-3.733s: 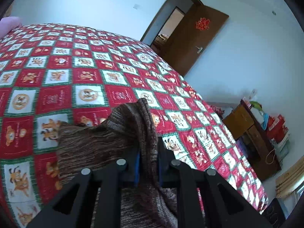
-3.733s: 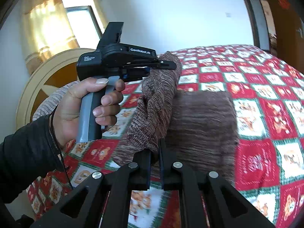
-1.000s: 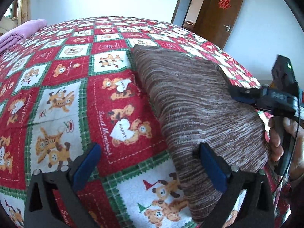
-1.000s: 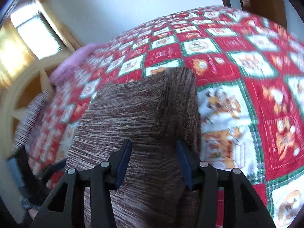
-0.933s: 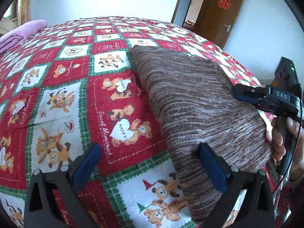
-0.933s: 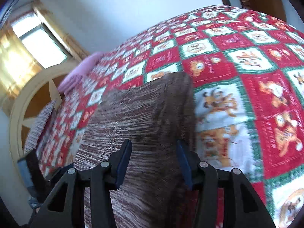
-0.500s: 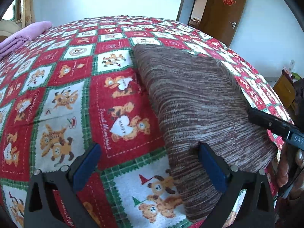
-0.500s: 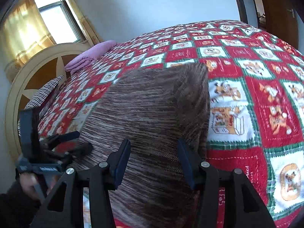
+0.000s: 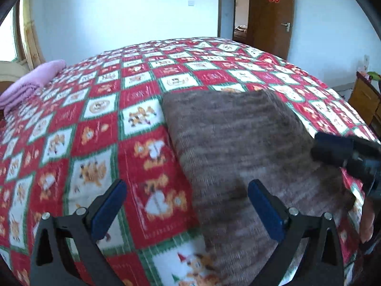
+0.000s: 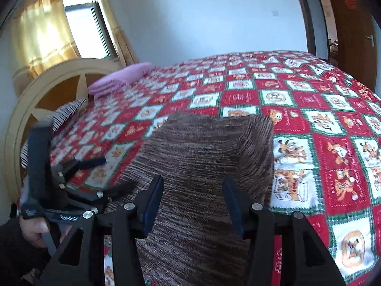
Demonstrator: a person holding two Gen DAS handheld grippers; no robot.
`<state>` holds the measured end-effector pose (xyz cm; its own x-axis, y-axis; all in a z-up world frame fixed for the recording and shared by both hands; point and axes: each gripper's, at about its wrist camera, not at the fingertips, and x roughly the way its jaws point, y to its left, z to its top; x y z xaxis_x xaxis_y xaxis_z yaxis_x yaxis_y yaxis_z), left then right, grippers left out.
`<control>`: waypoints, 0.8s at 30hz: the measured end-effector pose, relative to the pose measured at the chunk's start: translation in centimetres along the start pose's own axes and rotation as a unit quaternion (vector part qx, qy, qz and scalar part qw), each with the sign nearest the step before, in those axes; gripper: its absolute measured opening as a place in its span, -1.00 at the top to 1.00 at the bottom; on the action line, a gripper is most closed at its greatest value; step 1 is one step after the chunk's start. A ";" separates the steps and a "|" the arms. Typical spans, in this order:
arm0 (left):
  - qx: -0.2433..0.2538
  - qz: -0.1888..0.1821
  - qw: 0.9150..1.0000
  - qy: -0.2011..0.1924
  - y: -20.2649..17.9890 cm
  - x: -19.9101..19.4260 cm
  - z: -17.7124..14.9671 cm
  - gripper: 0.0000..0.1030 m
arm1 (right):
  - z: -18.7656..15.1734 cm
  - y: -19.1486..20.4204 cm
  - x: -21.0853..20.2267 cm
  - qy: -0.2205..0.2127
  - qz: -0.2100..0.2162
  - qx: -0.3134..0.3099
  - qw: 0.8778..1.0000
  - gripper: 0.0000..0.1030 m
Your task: Fold small clothes
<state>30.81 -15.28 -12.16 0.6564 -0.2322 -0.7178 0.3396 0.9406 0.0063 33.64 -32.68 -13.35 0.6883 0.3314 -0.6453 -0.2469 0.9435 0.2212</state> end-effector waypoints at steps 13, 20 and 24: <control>-0.038 -0.038 0.998 0.032 0.8 3.4 -0.9 -1.00 | 0.5 -8.0 -0.2 -0.014 -0.009 0.120 0.993 -0.10; -0.047 -0.057 0.997 0.038 1.0 3.9 -1.0 -1.00 | -0.4 -12.8 2.2 0.018 0.024 0.209 0.978 -0.11; -0.046 -0.078 0.996 0.027 0.7 3.1 -1.2 -1.00 | 0.4 -13.0 3.0 0.016 0.039 0.208 0.977 -0.12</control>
<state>32.28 -15.02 -15.17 0.5636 -0.3653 -0.7409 0.3689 0.9138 -0.1700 39.20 -43.94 -17.83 0.6548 0.4076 -0.6364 0.0063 0.8391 0.5439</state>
